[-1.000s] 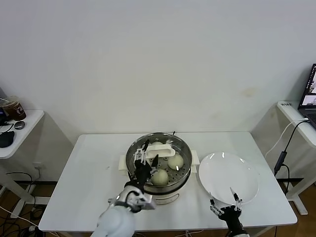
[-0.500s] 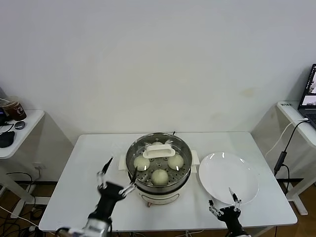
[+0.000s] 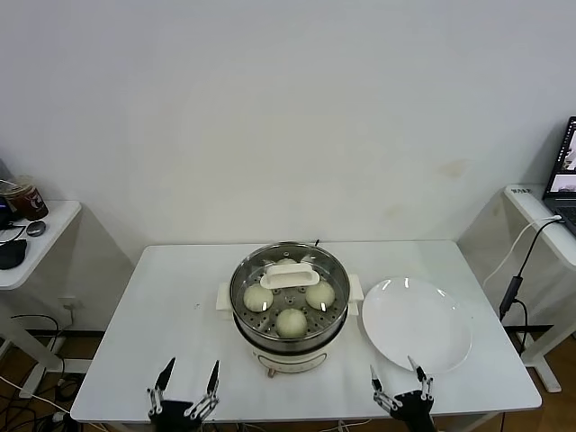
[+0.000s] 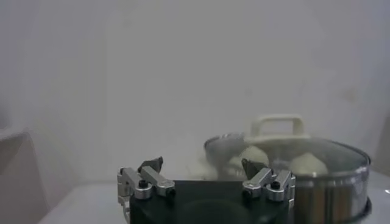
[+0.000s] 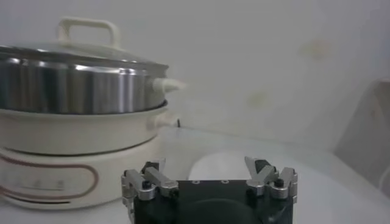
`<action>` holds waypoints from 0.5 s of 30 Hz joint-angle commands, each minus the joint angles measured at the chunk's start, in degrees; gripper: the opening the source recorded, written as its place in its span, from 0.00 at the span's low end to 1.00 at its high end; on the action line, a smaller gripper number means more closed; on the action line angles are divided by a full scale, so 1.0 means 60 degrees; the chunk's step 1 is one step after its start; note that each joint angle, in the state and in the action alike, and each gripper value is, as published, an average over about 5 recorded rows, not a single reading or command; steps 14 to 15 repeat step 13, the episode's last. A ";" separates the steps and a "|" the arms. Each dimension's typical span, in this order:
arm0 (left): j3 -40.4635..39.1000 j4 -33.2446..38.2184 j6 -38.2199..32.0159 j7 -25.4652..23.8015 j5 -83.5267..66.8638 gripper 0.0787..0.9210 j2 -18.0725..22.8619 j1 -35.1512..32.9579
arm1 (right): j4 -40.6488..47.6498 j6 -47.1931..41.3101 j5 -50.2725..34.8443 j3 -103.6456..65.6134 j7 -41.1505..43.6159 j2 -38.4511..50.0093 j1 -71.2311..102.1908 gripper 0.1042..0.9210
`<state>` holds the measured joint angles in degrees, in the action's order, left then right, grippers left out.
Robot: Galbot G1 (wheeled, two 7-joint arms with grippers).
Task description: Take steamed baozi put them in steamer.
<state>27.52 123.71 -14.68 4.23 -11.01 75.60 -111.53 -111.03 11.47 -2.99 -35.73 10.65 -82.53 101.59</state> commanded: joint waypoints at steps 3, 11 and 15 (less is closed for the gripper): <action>0.0530 -0.1079 -0.1404 -0.0215 -0.0667 0.88 0.0105 -0.1037 | -0.0481 -0.0115 -0.0542 0.0293 -0.0236 0.0381 0.0986 0.88; 0.0490 -0.1122 -0.1271 -0.0294 -0.0523 0.88 0.0080 -0.1119 | -0.0425 -0.0114 -0.0559 0.0132 -0.0234 0.0320 0.1068 0.88; 0.0493 -0.1095 -0.1207 -0.0305 -0.0523 0.88 0.0073 -0.1143 | -0.0429 -0.0118 -0.0555 0.0130 -0.0226 0.0319 0.1068 0.88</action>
